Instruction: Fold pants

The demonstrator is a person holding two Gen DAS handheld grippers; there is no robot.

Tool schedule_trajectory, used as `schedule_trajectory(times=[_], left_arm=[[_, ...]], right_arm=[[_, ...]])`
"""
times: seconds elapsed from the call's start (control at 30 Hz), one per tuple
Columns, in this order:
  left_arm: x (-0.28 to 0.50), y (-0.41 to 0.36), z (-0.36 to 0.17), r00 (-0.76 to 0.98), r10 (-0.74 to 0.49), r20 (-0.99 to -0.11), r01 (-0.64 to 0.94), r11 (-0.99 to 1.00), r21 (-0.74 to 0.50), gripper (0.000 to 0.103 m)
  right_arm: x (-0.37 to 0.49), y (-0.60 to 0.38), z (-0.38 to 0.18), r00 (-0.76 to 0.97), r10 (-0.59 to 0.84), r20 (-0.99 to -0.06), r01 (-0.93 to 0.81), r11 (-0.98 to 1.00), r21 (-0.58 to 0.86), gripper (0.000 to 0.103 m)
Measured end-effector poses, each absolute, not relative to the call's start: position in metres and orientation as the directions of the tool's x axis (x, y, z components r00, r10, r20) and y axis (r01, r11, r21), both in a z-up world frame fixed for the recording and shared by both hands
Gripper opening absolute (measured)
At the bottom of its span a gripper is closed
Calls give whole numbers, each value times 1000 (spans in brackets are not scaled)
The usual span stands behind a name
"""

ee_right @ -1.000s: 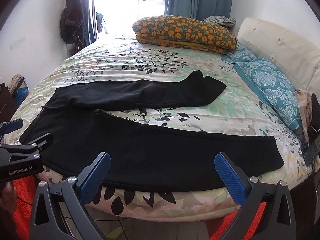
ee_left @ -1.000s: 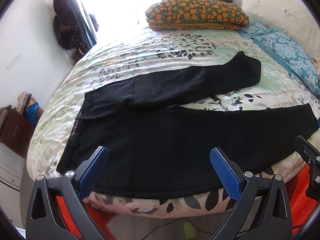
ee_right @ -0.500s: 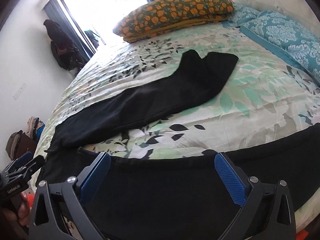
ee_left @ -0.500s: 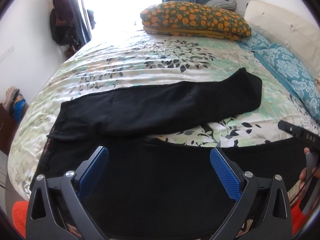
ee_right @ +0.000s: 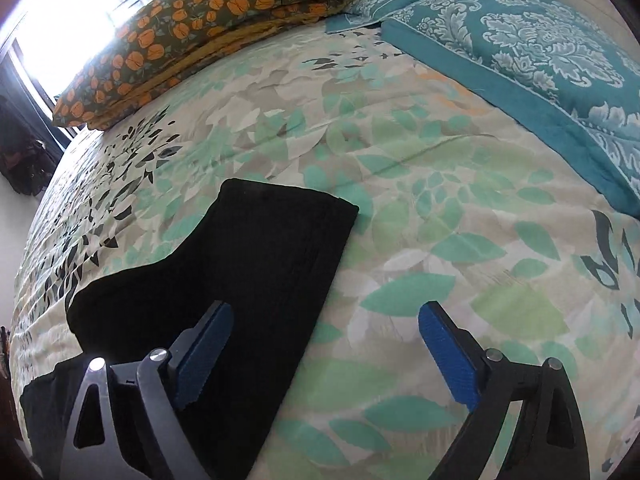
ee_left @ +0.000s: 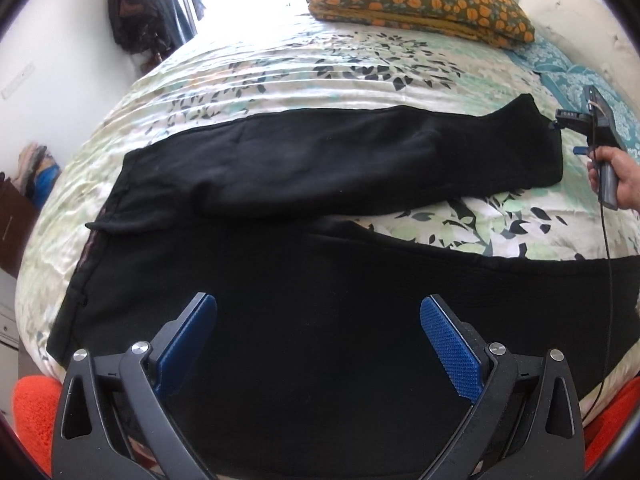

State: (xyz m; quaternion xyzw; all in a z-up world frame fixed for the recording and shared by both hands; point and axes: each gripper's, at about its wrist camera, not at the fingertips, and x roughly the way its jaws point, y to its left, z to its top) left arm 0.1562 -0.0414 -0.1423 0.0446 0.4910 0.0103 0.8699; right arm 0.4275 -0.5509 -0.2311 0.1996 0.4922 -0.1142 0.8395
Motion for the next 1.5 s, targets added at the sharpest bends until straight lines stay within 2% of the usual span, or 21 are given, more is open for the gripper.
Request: schedule_trajectory(times=[0.07, 0.1, 0.13, 0.17, 0.2, 0.23, 0.33, 0.47, 0.6, 0.63, 0.73, 0.77, 0.83, 0.97, 1.03, 1.13, 1.2, 1.27, 1.33, 1.43, 1.5], left_arm=[[158, -41, -146, 510, 68, -857, 27, 995, 95, 102], [159, -41, -148, 504, 71, -861, 27, 995, 97, 102], [159, -41, -149, 498, 72, -864, 27, 995, 98, 102], [158, -41, -150, 494, 71, -867, 27, 995, 97, 102], [158, -41, -150, 491, 66, -868, 29, 995, 92, 102], [157, -42, -150, 492, 62, -868, 31, 996, 89, 102], [154, -43, -145, 507, 50, -861, 42, 996, 83, 102], [148, -44, -139, 522, 30, -853, 50, 997, 65, 102], [149, -42, -145, 476, 31, -879, 44, 997, 59, 102], [152, -39, -147, 462, 29, -887, 43, 998, 55, 102], [173, -19, -139, 492, 54, -869, 15, 997, 71, 102], [184, -11, -135, 518, 72, -852, -6, 997, 80, 102], [217, 2, -131, 540, 82, -838, -33, 997, 76, 102], [292, -3, -148, 526, 21, -851, 4, 1000, 27, 102], [321, -11, -175, 489, 84, -868, 20, 994, 108, 102], [341, 3, -223, 410, 265, -873, -26, 960, 279, 103], [335, 33, -223, 423, 186, -887, -47, 982, 183, 103], [329, 63, -214, 420, 187, -888, -78, 982, 170, 103], [327, 83, -209, 425, 120, -897, -51, 993, 109, 103], [338, 106, -214, 406, 296, -865, -111, 955, 274, 103], [344, 129, -217, 395, 291, -871, -170, 955, 242, 103]], right_arm=[[443, -543, -242, 458, 31, -889, 365, 905, 219, 88], [446, -535, -243, 439, -24, -898, 362, 919, 153, 85], [447, -527, -242, 434, -82, -897, 351, 932, 85, 62], [447, -523, -239, 449, -97, -889, 333, 941, 66, 26], [444, -523, -234, 470, -73, -880, 321, 942, 94, 17], [438, -524, -229, 490, -59, -870, 320, 940, 116, 11], [403, -528, -201, 567, -101, -817, 333, 936, 114, 11], [333, -557, -188, 575, -189, -796, 439, 892, 105, 11], [288, -582, -218, 492, -171, -854, 515, 848, 127, 13], [281, -585, -225, 473, -160, -866, 524, 841, 130, 18], [264, -578, -209, 467, -291, -835, 562, 827, 27, 69], [260, -568, -195, 494, -341, -800, 558, 830, -9, 73], [263, -536, -175, 562, -312, -766, 458, 889, -27, 74], [296, -429, -170, 600, -7, -800, 72, 996, 46, 77], [313, -376, -181, 551, 138, -823, -77, 990, 114, 78], [335, -321, -214, 466, 185, -865, -182, 977, 110, 78], [343, -314, -236, 415, 153, -897, -192, 978, 78, 78], [344, -334, -240, 442, 157, -883, -179, 980, 84, 77], [347, -377, -239, 468, 94, -879, -126, 991, 39, 78], [360, -464, -242, 476, -9, -879, 9, 1000, -5, 80], [364, -528, -244, 449, -132, -884, 169, 984, -61, 87]])
